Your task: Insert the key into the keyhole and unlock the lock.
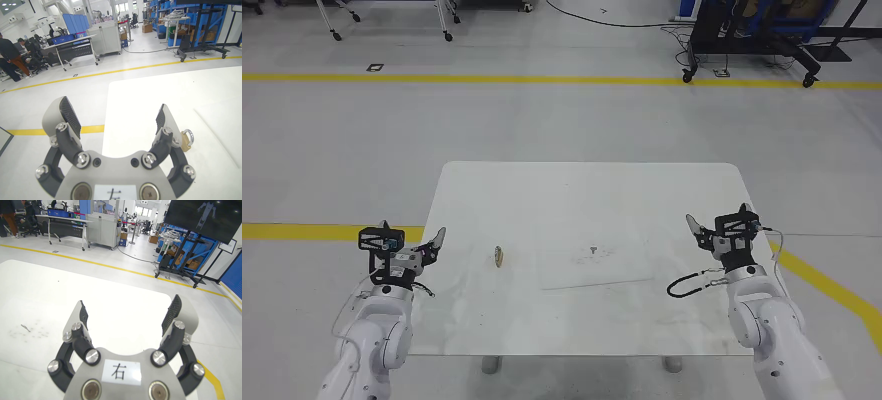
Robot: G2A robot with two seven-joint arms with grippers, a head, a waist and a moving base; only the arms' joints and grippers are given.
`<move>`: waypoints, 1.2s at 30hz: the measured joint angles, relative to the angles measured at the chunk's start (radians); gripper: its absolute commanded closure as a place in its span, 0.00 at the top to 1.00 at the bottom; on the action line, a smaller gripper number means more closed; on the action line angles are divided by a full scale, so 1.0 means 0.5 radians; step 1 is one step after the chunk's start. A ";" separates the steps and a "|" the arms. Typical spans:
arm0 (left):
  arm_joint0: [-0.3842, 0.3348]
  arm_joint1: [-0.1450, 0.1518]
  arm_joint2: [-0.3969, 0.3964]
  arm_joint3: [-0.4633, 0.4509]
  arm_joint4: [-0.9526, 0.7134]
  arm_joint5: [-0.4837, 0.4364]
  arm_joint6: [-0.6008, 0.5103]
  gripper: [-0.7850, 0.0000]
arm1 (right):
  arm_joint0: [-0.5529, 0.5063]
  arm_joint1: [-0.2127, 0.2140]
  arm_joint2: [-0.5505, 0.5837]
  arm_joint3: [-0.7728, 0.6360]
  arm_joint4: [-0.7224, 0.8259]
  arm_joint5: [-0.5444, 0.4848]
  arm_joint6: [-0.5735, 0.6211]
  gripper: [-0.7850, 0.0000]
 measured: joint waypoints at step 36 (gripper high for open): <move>0.000 0.000 0.000 0.000 0.000 0.000 0.000 1.00 | 0.702 -0.014 -0.535 0.568 -0.037 -1.071 0.067 1.00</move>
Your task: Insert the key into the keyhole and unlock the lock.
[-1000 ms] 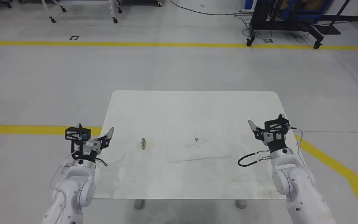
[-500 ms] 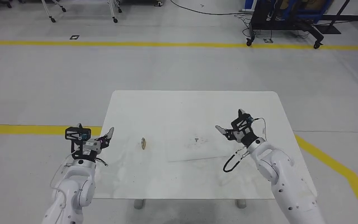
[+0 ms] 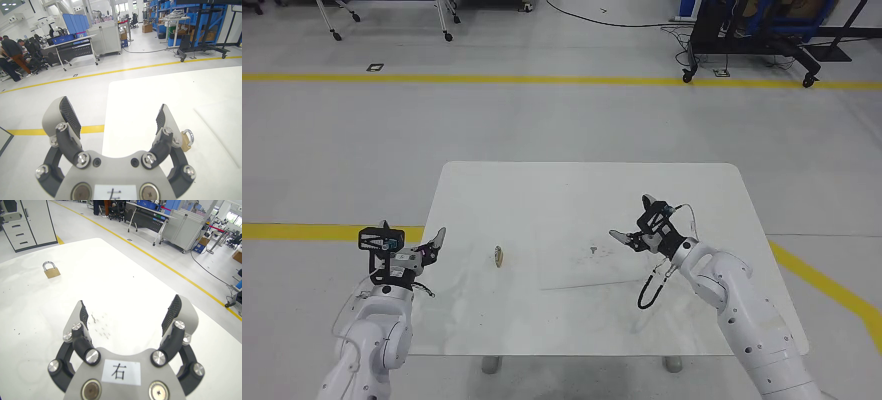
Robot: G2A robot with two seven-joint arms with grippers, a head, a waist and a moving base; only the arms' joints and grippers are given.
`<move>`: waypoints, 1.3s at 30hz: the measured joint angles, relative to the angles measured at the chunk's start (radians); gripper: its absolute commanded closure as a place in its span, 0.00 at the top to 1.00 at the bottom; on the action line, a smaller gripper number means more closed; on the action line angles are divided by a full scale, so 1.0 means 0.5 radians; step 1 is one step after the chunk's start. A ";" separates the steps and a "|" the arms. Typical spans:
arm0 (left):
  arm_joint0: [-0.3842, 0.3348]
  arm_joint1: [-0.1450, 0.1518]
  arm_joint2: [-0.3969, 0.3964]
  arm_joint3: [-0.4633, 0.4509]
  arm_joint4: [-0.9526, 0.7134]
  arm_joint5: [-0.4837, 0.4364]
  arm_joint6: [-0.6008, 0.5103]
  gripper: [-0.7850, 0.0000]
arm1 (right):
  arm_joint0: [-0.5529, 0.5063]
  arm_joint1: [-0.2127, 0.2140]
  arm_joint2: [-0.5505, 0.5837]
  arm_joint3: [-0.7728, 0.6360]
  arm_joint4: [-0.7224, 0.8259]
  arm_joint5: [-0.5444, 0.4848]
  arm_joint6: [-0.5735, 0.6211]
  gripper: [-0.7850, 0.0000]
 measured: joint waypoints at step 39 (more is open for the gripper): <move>0.000 0.000 0.000 0.000 0.000 0.000 0.000 1.00 | 0.863 -0.140 -0.780 1.043 0.043 -0.681 0.413 0.00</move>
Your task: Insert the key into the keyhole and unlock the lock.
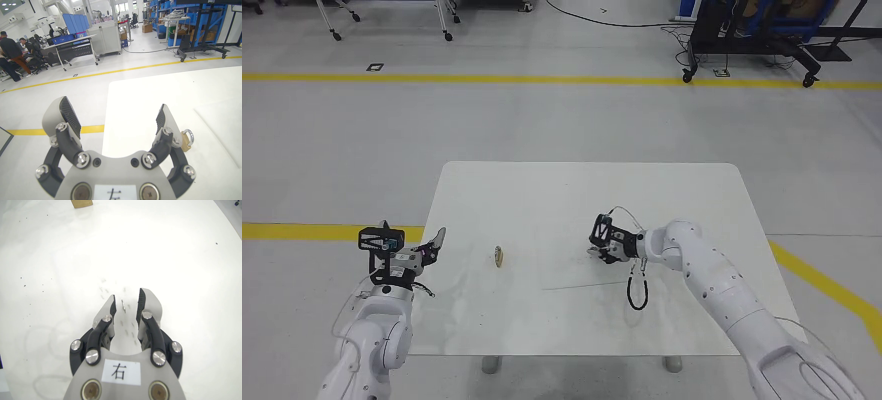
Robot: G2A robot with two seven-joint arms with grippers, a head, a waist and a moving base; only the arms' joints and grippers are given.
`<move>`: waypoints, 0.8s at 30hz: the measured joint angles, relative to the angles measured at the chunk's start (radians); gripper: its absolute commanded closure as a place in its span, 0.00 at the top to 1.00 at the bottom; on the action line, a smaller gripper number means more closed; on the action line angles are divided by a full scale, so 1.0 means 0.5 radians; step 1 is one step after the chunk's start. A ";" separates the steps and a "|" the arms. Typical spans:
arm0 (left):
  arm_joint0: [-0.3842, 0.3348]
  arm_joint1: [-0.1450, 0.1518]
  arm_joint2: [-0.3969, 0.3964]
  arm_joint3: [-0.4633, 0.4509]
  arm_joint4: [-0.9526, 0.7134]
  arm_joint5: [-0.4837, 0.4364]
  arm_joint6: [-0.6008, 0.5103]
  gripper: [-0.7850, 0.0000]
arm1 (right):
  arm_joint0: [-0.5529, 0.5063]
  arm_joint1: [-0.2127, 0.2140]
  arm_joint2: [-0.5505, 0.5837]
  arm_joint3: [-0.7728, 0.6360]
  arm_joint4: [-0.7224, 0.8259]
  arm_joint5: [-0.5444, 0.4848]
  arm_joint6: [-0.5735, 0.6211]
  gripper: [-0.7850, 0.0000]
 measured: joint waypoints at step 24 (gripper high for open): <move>0.000 0.000 0.000 0.000 0.000 0.000 0.000 1.00 | -0.032 0.042 0.046 -0.047 -0.037 0.005 -0.106 0.00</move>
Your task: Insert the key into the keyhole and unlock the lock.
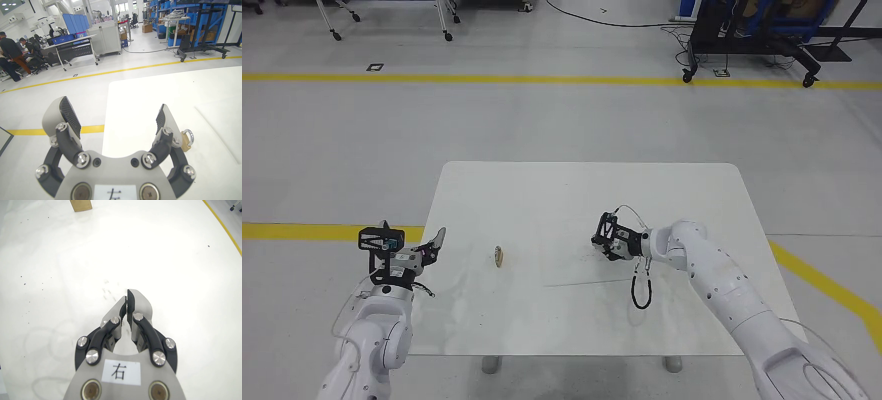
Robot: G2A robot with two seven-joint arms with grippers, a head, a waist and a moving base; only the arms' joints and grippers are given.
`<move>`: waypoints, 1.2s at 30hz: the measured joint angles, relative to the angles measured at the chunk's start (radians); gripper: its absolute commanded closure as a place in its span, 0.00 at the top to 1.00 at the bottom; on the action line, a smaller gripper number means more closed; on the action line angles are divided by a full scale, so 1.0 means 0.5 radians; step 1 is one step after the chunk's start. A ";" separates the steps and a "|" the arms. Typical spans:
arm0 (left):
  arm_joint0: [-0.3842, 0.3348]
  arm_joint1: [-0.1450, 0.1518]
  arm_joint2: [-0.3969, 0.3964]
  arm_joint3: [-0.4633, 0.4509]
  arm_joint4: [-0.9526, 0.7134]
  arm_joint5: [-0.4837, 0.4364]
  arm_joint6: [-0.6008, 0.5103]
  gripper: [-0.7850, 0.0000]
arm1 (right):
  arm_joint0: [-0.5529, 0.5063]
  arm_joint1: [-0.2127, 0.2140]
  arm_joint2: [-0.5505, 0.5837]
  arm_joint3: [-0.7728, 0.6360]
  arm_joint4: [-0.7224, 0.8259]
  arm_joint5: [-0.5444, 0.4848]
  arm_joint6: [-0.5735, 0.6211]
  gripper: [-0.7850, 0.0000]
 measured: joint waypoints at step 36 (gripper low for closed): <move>0.000 0.000 0.000 0.000 0.000 0.000 0.000 1.00 | -0.160 0.044 0.126 -0.117 0.361 -0.278 -0.851 0.00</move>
